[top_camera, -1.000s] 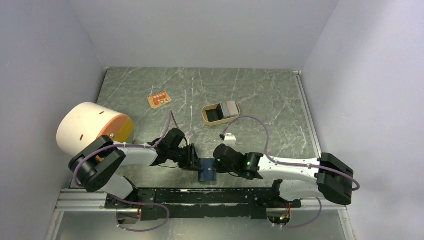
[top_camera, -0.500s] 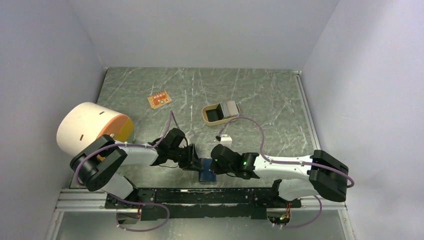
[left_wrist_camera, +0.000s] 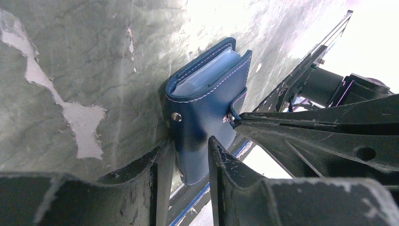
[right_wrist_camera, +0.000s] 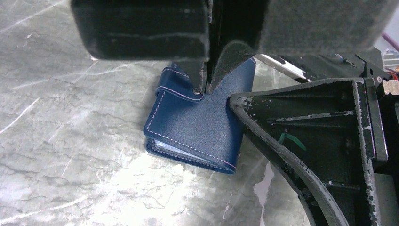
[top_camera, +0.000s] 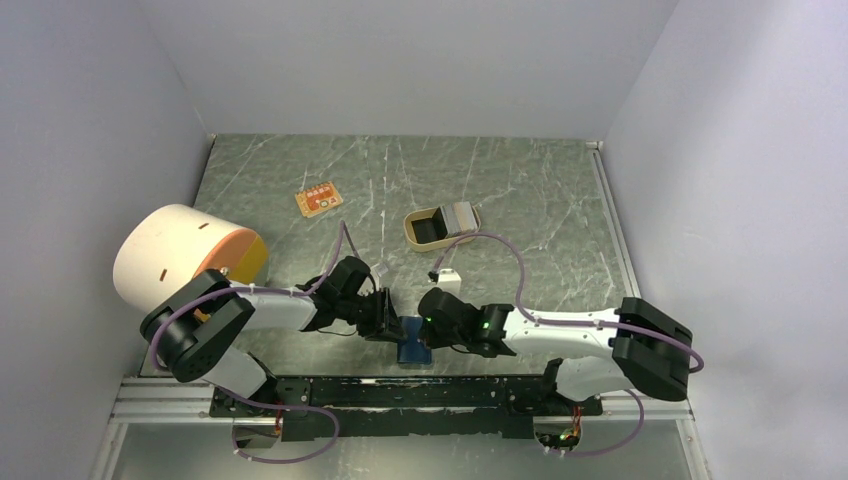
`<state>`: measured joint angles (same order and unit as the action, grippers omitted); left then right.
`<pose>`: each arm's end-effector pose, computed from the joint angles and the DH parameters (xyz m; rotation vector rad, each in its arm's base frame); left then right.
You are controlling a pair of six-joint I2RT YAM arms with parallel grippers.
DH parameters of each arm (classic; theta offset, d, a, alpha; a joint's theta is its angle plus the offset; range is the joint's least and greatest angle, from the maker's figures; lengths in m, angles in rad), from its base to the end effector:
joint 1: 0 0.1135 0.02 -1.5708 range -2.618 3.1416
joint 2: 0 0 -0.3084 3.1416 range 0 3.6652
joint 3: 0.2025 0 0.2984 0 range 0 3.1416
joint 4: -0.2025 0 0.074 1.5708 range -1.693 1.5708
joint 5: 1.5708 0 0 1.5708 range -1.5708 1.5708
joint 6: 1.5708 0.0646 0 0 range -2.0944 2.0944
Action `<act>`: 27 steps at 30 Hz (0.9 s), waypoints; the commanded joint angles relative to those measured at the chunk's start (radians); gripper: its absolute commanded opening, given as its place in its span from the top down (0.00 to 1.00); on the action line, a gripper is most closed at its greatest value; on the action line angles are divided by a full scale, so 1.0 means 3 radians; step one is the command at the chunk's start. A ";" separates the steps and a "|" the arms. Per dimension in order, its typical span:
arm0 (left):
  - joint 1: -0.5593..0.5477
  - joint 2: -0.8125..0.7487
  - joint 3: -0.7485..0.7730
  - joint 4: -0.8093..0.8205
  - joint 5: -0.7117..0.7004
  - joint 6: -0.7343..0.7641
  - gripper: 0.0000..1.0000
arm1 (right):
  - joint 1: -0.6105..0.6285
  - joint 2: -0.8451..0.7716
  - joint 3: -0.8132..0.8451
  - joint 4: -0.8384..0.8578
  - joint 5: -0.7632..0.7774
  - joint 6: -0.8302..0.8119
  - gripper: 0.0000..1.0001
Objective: Put the credit cards into the card holder
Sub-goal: Close the card holder at the center of the board.
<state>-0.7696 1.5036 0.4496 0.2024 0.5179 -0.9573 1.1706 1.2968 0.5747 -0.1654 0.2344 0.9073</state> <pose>0.1800 -0.2189 0.0988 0.0151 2.7880 -1.2704 0.1237 0.2538 0.1561 -0.2271 2.5219 0.6243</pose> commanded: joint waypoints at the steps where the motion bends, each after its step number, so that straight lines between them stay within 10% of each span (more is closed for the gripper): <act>1: -0.0035 0.0072 0.0016 0.0093 -0.0011 0.0041 0.63 | 0.0051 0.0105 0.0088 -0.0104 -0.0054 -0.0036 1.00; 27: -0.0035 0.0148 -0.0028 0.0250 0.0021 -0.0043 0.63 | 0.0208 0.0441 0.0649 -0.0793 0.0131 -0.0155 1.00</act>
<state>-0.7696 1.5356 0.4496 0.2504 0.5365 -0.9653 1.2171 1.4044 0.7429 -0.3809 0.2737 0.8696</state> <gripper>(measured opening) 0.369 0.009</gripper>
